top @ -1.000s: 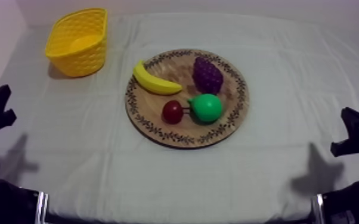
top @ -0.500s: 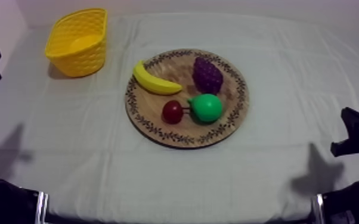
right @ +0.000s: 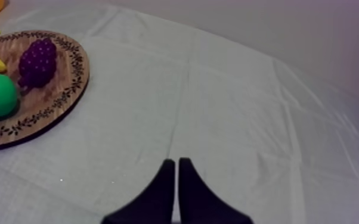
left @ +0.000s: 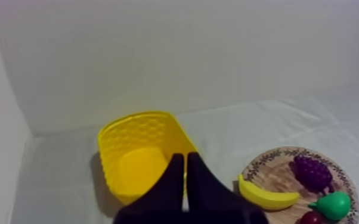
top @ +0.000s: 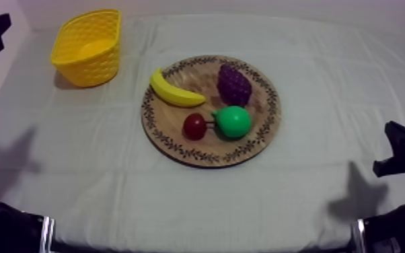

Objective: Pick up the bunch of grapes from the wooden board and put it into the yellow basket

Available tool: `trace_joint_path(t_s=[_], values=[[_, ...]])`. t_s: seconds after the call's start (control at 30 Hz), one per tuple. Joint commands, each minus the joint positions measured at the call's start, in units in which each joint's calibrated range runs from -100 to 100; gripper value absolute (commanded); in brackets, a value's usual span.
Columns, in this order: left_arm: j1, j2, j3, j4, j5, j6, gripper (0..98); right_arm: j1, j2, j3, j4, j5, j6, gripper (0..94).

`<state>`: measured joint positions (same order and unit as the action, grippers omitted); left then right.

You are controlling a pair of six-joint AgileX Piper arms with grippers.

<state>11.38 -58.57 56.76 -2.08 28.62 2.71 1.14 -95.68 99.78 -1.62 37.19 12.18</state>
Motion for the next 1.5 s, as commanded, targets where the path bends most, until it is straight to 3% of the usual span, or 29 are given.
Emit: trace_joint_path(t_s=[0.0, 0.2, 0.37, 0.87, 1.17, 1.47], values=[[1.14, 1.30, -1.37, -0.03, 0.06, -0.13, 0.0, 0.01, 0.00, -0.01, -0.02, -0.01, 0.01, 0.5], [5.09, 5.51, -4.58, -0.10, 1.25, -0.24, 0.0, 0.01, 0.00, -0.01, -0.02, -0.01, 0.01, 0.5], [7.98, 8.86, -5.71, -2.39, 1.55, 1.81, 0.0, 0.01, 0.00, -0.01, -0.02, -0.01, 0.01, 0.5], [10.83, 24.90, -16.04, -3.77, 1.61, 1.28, 0.0, 0.01, 0.00, -0.01, -0.02, -0.01, 0.01, 0.5], [14.89, 35.35, -24.75, -7.99, 1.61, 4.57, 0.0, 0.01, 0.00, -0.01, -0.02, -0.01, 0.01, 0.5], [18.07, 44.45, -33.57, -8.71, 2.95, 4.91, 0.0, 0.01, 0.00, -0.01, -0.02, -0.01, 0.01, 0.5]])
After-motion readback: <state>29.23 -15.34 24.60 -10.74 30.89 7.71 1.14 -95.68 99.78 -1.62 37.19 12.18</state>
